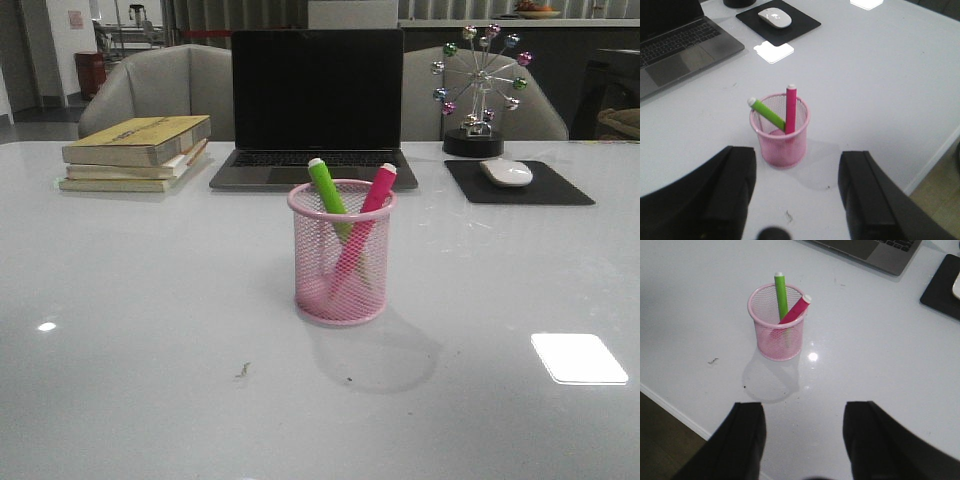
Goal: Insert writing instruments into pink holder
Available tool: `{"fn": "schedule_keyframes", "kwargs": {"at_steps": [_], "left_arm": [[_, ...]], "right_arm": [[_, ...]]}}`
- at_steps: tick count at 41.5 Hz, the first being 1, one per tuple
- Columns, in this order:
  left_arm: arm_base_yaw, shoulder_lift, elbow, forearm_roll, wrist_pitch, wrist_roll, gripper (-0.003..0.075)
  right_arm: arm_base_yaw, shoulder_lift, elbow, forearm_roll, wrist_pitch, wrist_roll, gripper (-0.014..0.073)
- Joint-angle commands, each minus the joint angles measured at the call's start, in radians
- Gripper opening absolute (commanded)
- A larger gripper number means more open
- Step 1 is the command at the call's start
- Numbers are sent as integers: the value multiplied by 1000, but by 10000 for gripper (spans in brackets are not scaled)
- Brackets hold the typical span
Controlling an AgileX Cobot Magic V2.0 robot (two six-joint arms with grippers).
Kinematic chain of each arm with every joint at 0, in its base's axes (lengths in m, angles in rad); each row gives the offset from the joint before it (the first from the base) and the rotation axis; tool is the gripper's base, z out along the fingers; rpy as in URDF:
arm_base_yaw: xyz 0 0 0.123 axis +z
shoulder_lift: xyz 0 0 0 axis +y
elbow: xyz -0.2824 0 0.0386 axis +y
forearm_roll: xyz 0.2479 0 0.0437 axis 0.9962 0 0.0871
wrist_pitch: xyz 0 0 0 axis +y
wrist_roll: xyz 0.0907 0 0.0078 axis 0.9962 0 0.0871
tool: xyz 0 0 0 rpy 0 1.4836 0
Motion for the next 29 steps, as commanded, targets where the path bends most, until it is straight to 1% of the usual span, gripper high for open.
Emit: {"fn": "schedule_keyframes", "kwargs": {"at_steps": [1, 8, 17, 20, 22, 26, 29], "left_arm": [[-5, -106, 36, 8, -21, 3, 437], [-5, -259, 150, 39, 58, 3, 437], [-5, -413, 237, 77, 154, 3, 437], [-5, -434, 253, 77, 172, 1, 437], [-5, -437, 260, 77, 172, -25, 437], [-5, -437, 260, 80, 172, -70, 437], [-5, -437, 260, 80, 172, -75, 437]], "right_arm": [[-7, -2, -27, -9, -66, -10, 467], [-7, 0, -27, -9, -77, -10, 467], [-7, 0, -27, -9, -54, -10, 467], [-7, 0, -21, -9, -45, -10, 467], [-7, -3, -10, -9, -52, -10, 467], [-7, -15, 29, -9, -90, -10, 467], [-7, -25, 59, -15, -111, -10, 467]]}}
